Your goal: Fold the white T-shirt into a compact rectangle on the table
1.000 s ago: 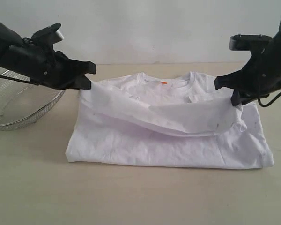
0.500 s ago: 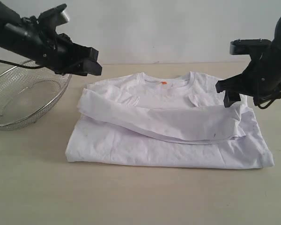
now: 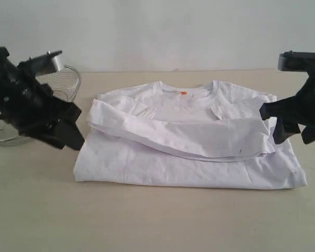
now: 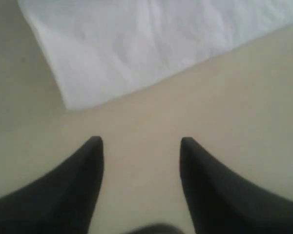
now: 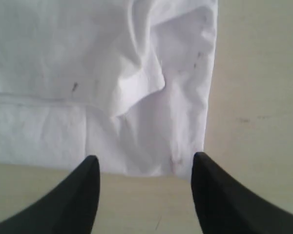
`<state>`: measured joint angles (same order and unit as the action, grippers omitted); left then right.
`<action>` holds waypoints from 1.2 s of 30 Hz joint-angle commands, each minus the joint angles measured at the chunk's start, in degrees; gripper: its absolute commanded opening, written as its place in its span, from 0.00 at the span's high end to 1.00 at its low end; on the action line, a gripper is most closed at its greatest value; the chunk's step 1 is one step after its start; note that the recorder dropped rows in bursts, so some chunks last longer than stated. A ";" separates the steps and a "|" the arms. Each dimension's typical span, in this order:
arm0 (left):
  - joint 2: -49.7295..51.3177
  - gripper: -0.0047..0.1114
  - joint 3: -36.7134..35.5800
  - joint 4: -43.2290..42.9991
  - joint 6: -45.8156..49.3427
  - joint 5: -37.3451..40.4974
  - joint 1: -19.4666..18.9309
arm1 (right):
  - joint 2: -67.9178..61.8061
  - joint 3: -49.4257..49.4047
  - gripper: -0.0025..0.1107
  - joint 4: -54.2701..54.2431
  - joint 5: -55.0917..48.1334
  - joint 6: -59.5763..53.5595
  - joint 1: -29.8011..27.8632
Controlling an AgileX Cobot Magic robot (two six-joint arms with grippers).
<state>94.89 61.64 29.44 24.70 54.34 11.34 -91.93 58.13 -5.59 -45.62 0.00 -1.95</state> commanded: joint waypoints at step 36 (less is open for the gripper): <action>13.63 0.46 -11.70 24.22 21.83 -27.93 0.00 | -7.37 -10.07 0.38 1.01 13.29 0.00 -0.34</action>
<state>107.38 49.35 51.22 43.99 25.84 11.34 -99.32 47.99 -4.90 -32.80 0.00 -1.95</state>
